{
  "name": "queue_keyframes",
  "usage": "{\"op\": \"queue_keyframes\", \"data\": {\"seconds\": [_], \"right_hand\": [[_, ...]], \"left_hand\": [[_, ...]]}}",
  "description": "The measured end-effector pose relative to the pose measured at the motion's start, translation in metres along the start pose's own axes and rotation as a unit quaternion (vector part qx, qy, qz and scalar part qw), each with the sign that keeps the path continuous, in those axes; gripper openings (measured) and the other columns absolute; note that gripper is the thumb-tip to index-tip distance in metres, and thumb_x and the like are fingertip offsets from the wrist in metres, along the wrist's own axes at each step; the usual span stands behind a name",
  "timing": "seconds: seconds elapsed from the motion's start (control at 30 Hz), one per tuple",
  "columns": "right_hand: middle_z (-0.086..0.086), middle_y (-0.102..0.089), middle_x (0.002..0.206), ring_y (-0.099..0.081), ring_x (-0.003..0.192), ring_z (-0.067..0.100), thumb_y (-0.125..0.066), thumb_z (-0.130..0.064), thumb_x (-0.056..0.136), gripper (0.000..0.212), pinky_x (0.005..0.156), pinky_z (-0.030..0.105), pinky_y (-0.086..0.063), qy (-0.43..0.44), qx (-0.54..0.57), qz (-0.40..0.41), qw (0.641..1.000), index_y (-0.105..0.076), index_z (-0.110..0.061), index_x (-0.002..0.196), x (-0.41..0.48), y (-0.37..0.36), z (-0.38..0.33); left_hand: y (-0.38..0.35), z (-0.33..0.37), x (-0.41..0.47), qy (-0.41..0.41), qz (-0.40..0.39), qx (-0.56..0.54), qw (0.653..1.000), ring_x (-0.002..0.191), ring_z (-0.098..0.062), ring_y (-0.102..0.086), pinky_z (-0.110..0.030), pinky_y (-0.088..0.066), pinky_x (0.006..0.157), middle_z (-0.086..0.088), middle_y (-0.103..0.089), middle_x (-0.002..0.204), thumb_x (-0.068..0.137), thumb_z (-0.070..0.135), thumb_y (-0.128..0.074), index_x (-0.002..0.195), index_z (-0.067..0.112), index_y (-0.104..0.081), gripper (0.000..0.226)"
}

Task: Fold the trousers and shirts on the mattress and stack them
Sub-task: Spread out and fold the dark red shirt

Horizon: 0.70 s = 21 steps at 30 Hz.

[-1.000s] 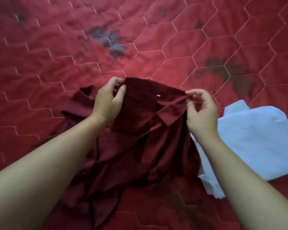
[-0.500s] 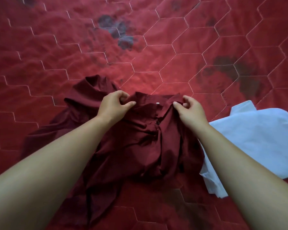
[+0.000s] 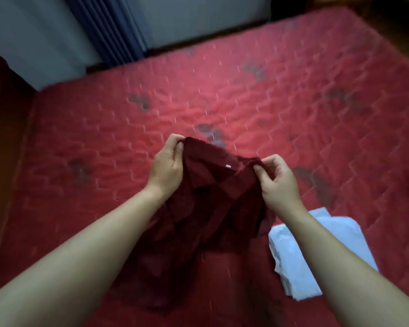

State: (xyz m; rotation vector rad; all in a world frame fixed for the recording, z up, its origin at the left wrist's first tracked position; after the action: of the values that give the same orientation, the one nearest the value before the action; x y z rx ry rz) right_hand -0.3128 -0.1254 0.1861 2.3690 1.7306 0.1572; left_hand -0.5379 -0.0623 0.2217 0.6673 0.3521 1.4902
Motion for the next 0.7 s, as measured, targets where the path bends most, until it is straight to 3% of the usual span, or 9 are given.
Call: {"op": "queue_keyframes", "data": {"seconds": [0.1, 0.17, 0.27, 0.33, 0.4, 0.47, 0.53, 0.6, 0.7], "right_hand": [[-0.009, -0.055, 0.062, -0.048, 0.055, -0.003, -0.066, -0.007, 0.084, 0.025, 0.055, 0.012, -0.038, 0.074, -0.004, 0.009, 0.997, -0.049, -0.022, 0.073, -0.022, 0.013, -0.121], [-0.007, -0.058, 0.067, -0.051, 0.059, -0.001, -0.069, -0.007, 0.081, 0.024, 0.059, 0.014, -0.041, 0.111, 0.007, -0.020, 0.994, -0.053, -0.025, 0.079, -0.036, 0.019, -0.196], [-0.005, -0.061, 0.083, -0.056, 0.072, 0.006, -0.071, -0.006, 0.079, 0.037, 0.074, 0.019, -0.046, 0.144, -0.014, -0.113, 0.983, -0.060, -0.021, 0.110, -0.055, 0.020, -0.292], [-0.006, -0.065, 0.092, -0.061, 0.084, 0.010, -0.068, -0.008, 0.082, 0.033, 0.082, 0.023, -0.048, 0.162, -0.083, -0.203, 0.962, -0.063, -0.016, 0.113, -0.069, 0.017, -0.339], [-0.001, -0.069, 0.087, -0.065, 0.084, 0.017, -0.063, -0.009, 0.086, 0.012, 0.077, 0.029, -0.052, 0.184, -0.115, -0.245, 0.945, -0.069, -0.013, 0.096, -0.083, 0.015, -0.376], [0.007, -0.068, 0.087, -0.063, 0.080, 0.021, -0.062, -0.009, 0.087, 0.006, 0.073, 0.029, -0.050, 0.236, -0.110, -0.177, 0.949, -0.068, -0.010, 0.088, -0.091, 0.018, -0.413], [0.005, -0.065, 0.092, -0.061, 0.081, 0.017, -0.060, -0.010, 0.089, 0.009, 0.071, 0.020, -0.047, 0.286, -0.042, -0.089, 0.953, -0.066, -0.016, 0.088, -0.100, 0.021, -0.449], [-0.008, -0.064, 0.088, -0.061, 0.081, 0.008, -0.055, -0.012, 0.092, 0.013, 0.071, 0.014, -0.046, 0.344, 0.029, -0.040, 0.938, -0.062, -0.023, 0.089, -0.111, 0.023, -0.477], [-0.009, -0.062, 0.078, -0.059, 0.070, 0.004, -0.050, -0.011, 0.094, 0.011, 0.063, 0.019, -0.046, 0.429, -0.019, 0.012, 0.903, -0.057, -0.019, 0.098, -0.128, 0.020, -0.489]], "left_hand": [[0.098, 0.089, 0.001, -0.075, 0.021, 0.040, 0.996, 0.054, 0.004, -0.045, -0.013, -0.032, 0.054, 0.013, -0.046, 0.062, 0.099, 0.013, -0.039, 0.099, 0.012, -0.053, 0.013], [0.159, 0.140, -0.003, -0.118, 0.025, 0.064, 0.991, 0.057, 0.000, -0.045, -0.020, -0.031, 0.058, 0.009, -0.050, 0.067, 0.099, 0.014, -0.039, 0.100, 0.012, -0.052, 0.014], [0.242, 0.205, -0.011, -0.154, 0.021, 0.101, 0.983, 0.067, -0.019, -0.053, -0.032, -0.034, 0.064, 0.003, -0.053, 0.075, 0.098, 0.033, -0.038, 0.101, 0.013, -0.049, 0.023], [0.286, 0.239, -0.017, -0.161, -0.004, 0.144, 0.976, 0.070, -0.016, -0.054, -0.027, -0.035, 0.063, 0.006, -0.053, 0.079, 0.087, 0.054, -0.049, 0.101, 0.016, -0.045, 0.041], [0.320, 0.264, -0.025, -0.158, -0.034, 0.174, 0.971, 0.074, -0.006, -0.052, -0.015, -0.037, 0.061, 0.013, -0.050, 0.085, 0.069, 0.061, -0.061, 0.104, 0.019, -0.041, 0.058], [0.350, 0.280, -0.035, -0.166, -0.032, 0.177, 0.970, 0.080, -0.007, -0.053, -0.008, -0.039, 0.065, 0.011, -0.050, 0.091, 0.065, 0.058, -0.064, 0.109, 0.017, -0.041, 0.064], [0.375, 0.290, -0.043, -0.187, 0.010, 0.163, 0.969, 0.084, -0.006, -0.054, -0.005, -0.041, 0.068, 0.006, -0.054, 0.097, 0.071, 0.052, -0.062, 0.113, 0.014, -0.042, 0.060], [0.394, 0.298, -0.051, -0.211, 0.068, 0.138, 0.965, 0.079, 0.001, -0.056, -0.004, -0.041, 0.066, 0.008, -0.058, 0.093, 0.076, 0.052, -0.056, 0.110, 0.020, -0.043, 0.048], [0.407, 0.301, -0.065, -0.216, 0.152, 0.137, 0.955, 0.072, 0.000, -0.056, -0.009, -0.038, 0.060, 0.011, -0.058, 0.081, 0.081, 0.051, -0.054, 0.094, 0.028, -0.046, 0.028]]}}
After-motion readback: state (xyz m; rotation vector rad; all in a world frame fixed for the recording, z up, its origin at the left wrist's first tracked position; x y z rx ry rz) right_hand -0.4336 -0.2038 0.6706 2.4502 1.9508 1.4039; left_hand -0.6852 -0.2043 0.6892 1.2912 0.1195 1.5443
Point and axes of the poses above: each hand's wrist, its own x-axis towards the middle knuckle, its own y-axis out of the back of the hand, z = x × y, the point moved 3 cm from there along x, towards the middle knuckle
